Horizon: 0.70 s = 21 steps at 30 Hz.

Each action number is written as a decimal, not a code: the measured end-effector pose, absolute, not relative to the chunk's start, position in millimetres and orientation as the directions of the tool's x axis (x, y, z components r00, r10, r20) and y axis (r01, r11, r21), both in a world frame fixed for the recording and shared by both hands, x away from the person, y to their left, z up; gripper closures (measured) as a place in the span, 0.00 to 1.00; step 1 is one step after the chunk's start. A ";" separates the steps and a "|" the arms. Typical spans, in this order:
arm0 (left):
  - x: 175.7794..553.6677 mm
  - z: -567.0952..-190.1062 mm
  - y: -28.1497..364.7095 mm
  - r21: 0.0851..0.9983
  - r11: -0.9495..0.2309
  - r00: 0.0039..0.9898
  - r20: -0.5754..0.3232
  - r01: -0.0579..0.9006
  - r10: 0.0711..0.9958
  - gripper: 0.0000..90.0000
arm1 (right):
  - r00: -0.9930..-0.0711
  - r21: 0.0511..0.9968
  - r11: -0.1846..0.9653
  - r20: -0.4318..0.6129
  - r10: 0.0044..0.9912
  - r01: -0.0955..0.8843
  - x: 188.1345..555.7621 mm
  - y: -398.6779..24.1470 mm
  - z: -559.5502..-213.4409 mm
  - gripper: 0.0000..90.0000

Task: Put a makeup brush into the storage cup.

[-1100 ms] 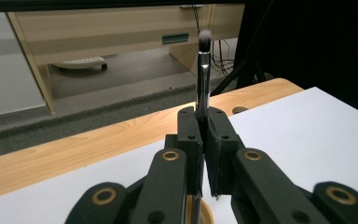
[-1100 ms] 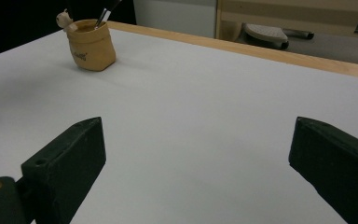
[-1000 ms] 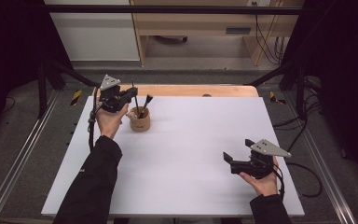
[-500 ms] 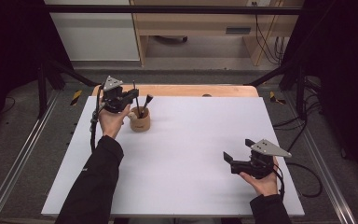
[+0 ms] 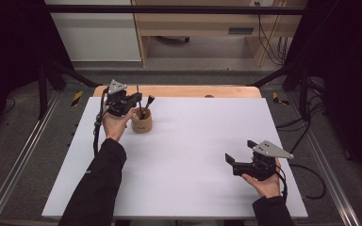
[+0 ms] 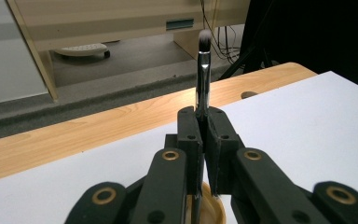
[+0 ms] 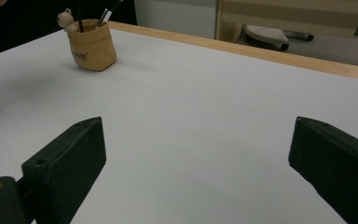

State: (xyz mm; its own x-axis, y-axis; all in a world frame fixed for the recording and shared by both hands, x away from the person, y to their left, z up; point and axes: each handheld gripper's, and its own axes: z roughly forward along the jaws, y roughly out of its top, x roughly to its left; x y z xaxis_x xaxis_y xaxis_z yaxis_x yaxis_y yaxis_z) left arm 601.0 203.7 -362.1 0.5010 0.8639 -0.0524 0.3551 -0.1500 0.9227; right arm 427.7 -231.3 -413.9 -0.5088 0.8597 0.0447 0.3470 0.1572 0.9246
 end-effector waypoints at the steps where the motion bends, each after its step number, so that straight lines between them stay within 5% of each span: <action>1: 600.8 -364.1 203.7 0.923 -0.148 0.500 -0.054 0.355 0.864 0.94 | -0.507 0.924 0.157 0.045 0.861 0.348 427.7 -231.1 -413.9 0.05; 21: 599.8 -385.0 204.8 0.908 -0.159 0.496 -0.060 0.388 0.866 0.94 | -0.509 0.926 0.161 0.039 0.860 0.343 427.1 -230.9 -413.1 0.05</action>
